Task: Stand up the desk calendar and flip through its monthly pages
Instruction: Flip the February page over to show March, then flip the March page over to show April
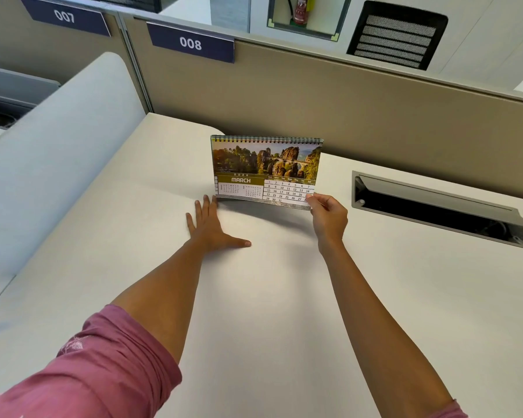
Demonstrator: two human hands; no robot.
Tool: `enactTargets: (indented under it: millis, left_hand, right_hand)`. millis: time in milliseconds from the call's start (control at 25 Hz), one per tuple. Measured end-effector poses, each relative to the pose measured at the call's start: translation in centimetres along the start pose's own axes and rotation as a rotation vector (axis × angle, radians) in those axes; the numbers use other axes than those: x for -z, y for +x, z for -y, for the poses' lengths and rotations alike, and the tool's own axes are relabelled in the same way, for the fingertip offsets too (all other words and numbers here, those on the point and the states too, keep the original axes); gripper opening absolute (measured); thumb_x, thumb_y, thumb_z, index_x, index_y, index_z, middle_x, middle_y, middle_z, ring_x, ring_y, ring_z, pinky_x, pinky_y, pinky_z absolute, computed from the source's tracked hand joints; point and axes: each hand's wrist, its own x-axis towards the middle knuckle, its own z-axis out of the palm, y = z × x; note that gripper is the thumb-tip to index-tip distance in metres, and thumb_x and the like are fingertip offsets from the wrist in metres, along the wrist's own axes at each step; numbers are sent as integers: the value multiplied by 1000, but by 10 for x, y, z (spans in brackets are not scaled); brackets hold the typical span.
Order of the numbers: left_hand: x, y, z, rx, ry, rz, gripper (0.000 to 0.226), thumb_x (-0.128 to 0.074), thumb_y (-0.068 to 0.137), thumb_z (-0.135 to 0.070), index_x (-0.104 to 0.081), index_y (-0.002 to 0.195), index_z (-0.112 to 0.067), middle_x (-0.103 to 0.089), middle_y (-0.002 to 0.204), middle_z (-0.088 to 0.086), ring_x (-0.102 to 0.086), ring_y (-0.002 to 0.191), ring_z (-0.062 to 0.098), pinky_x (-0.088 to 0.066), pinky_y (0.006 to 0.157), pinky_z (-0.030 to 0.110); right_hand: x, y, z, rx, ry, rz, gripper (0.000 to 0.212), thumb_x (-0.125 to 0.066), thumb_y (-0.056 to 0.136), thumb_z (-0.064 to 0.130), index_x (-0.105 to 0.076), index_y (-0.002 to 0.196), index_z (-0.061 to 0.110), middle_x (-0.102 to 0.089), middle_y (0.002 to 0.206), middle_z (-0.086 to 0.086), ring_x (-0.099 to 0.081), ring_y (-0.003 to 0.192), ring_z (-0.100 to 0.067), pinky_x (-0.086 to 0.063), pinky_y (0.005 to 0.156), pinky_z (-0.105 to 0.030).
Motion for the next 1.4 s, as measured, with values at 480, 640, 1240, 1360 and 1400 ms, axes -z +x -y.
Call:
enactTargets:
  millis: [480,640,1240,1360,1400]
  left_hand:
    - [2,-7,-1,-13,-14,21,156,-76,44,-82,20,154,-26,26,163,-3,31,146,19,19,116,50]
    - [3,-9,-3,-2,-14,16,161,-76,42,-83,22,153,-23,26,162,-5,31,146,17,21,114,47]
    - [2,-5,-1,6,-32,21,163,-74,36,-87,20,154,-24,28,161,-5,30,146,17,20,114,48]
    - [1,-4,-1,6,-37,16,165,-74,33,-87,19,154,-25,27,162,-6,30,146,17,21,114,47]
    - [1,-3,-1,7,-36,14,165,-74,33,-87,19,154,-25,27,162,-6,30,146,17,20,115,48]
  right_hand:
    - [22,-10,25,-350,653,453,64,-45,87,66,-76,102,12,-76,99,-12,-72,84,-23,-59,68,-28]
    - [23,-12,45,-317,756,520,74,-43,84,73,-74,107,10,-76,97,-14,-73,85,-25,-59,70,-29]
    - [5,16,115,-146,900,687,87,-30,89,72,-48,139,3,-57,138,-15,-60,122,-28,-57,90,-39]
    - [2,20,112,-138,904,652,85,-34,89,70,-46,141,4,-55,141,-13,-58,124,-28,-52,95,-44]
    - [1,21,111,-140,908,640,84,-35,89,70,-46,141,4,-54,142,-13,-58,124,-28,-52,95,-44]
